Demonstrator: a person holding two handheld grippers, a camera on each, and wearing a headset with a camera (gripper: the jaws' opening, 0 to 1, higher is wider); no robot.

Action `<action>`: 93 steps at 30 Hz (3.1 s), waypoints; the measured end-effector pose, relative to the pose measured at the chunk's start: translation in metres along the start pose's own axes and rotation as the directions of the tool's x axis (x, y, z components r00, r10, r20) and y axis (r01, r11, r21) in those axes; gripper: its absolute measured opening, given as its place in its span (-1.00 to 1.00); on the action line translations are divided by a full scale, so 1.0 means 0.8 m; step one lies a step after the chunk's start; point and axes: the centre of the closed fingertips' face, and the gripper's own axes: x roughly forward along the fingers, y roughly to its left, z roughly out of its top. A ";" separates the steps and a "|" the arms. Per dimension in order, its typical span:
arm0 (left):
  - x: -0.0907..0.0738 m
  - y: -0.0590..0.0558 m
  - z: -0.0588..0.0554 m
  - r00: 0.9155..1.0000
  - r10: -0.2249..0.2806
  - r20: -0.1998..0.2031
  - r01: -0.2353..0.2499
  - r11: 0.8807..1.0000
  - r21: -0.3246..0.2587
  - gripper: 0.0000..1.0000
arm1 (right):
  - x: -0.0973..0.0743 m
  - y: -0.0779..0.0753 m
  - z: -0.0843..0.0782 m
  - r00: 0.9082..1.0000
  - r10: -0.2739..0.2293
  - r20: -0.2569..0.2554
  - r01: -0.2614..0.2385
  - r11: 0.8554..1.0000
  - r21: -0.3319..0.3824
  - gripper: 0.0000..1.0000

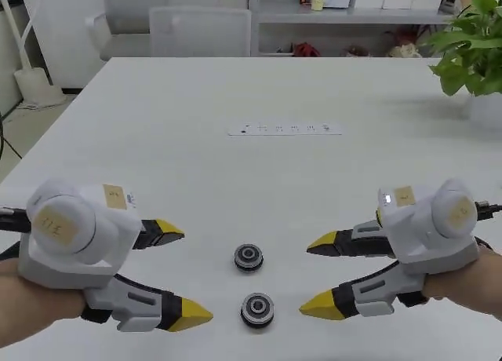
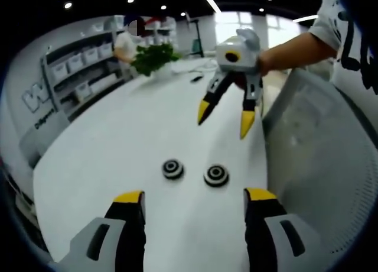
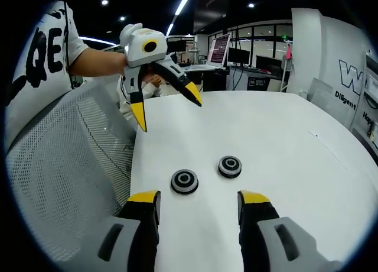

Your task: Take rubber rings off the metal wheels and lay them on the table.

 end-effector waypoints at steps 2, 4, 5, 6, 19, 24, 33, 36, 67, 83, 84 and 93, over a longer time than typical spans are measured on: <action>0.004 0.000 -0.002 1.000 -0.005 -0.006 0.005 1.000 0.005 0.36 | 0.003 0.002 0.001 1.000 0.013 0.006 -0.013 1.000 -0.007 -0.01; 0.007 0.000 -0.004 1.000 -0.012 -0.009 0.012 1.000 0.002 0.35 | 0.006 0.004 0.002 1.000 0.024 0.011 -0.024 1.000 -0.010 -0.04; 0.008 0.000 -0.005 1.000 -0.015 -0.008 0.015 1.000 0.000 0.34 | 0.008 0.004 0.002 1.000 0.027 0.012 -0.027 1.000 -0.011 -0.05; 0.009 0.000 -0.005 1.000 -0.017 -0.008 0.017 1.000 0.002 0.34 | 0.011 0.004 0.002 0.999 0.032 0.014 -0.032 0.999 -0.008 -0.04; 0.026 -0.005 -0.006 0.998 -0.059 -0.005 0.059 0.998 0.002 0.17 | 0.031 0.008 -0.006 0.996 0.086 -0.001 -0.086 0.996 0.004 -0.14; 0.034 -0.007 -0.005 0.997 -0.078 -0.004 0.078 0.997 0.007 0.13 | 0.037 0.009 -0.006 0.995 0.099 -0.001 -0.099 0.995 0.011 -0.18; 0.048 -0.012 -0.005 0.994 -0.108 -0.010 0.109 0.994 0.012 0.05 | 0.048 0.012 -0.012 0.992 0.125 -0.013 -0.125 0.992 0.019 -0.25; 0.052 -0.015 -0.005 0.993 -0.119 -0.008 0.119 0.993 0.010 0.03 | 0.050 0.015 -0.014 0.991 0.133 -0.019 -0.133 0.991 0.019 -0.28; 0.091 -0.050 -0.006 0.971 -0.237 -0.035 0.238 0.971 0.018 -0.45 | 0.063 0.027 -0.031 0.984 0.173 -0.044 -0.171 0.984 0.038 -0.39; 0.105 -0.055 -0.007 0.972 -0.234 -0.035 0.234 0.972 0.000 -0.62 | 0.064 0.028 -0.035 0.983 0.175 -0.046 -0.173 0.984 0.046 -0.40; 0.105 -0.054 -0.007 0.974 -0.225 -0.034 0.226 0.974 -0.001 -0.65 | 0.064 0.028 -0.035 0.983 0.175 -0.046 -0.173 0.984 0.046 -0.39; 0.108 -0.051 -0.006 0.981 -0.193 -0.034 0.193 0.981 0.014 -0.71 | 0.064 0.028 -0.037 0.984 0.174 -0.050 -0.171 0.984 0.049 -0.40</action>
